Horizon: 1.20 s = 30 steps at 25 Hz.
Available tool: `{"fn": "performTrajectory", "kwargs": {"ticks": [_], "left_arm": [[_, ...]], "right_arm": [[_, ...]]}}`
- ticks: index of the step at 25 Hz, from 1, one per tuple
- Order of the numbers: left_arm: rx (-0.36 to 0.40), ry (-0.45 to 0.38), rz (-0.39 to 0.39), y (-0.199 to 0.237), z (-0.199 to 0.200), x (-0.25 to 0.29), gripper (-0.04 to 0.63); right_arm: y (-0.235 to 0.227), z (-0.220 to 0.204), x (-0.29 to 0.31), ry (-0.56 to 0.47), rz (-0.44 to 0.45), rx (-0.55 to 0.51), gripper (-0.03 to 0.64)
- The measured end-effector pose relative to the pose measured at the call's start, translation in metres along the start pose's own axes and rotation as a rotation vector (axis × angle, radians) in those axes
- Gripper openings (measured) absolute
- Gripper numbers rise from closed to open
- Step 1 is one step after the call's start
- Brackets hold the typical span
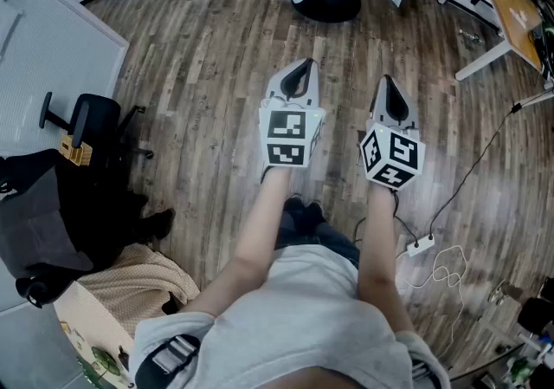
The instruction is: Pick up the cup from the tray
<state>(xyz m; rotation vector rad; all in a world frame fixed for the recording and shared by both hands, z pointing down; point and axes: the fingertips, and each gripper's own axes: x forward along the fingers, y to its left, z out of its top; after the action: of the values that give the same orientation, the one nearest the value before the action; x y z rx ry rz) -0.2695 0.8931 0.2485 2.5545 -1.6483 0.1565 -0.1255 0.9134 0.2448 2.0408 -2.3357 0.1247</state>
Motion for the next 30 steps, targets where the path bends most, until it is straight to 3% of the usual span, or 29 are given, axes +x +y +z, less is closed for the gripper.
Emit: {"fn": "performTrajectory", "kwargs": {"ticks": [14, 30], "left_arm": [[0.007, 0.001, 0.006, -0.013, -0.002, 0.004, 0.006], [-0.003, 0.023, 0.023, -0.038, -0.015, 0.027, 0.006]], "right_arm": [[-0.012, -0.003, -0.003, -0.004, 0.021, 0.026, 0.008], [-0.064, -0.019, -0.004, 0.016, 0.025, 0.052, 0.009]]}}
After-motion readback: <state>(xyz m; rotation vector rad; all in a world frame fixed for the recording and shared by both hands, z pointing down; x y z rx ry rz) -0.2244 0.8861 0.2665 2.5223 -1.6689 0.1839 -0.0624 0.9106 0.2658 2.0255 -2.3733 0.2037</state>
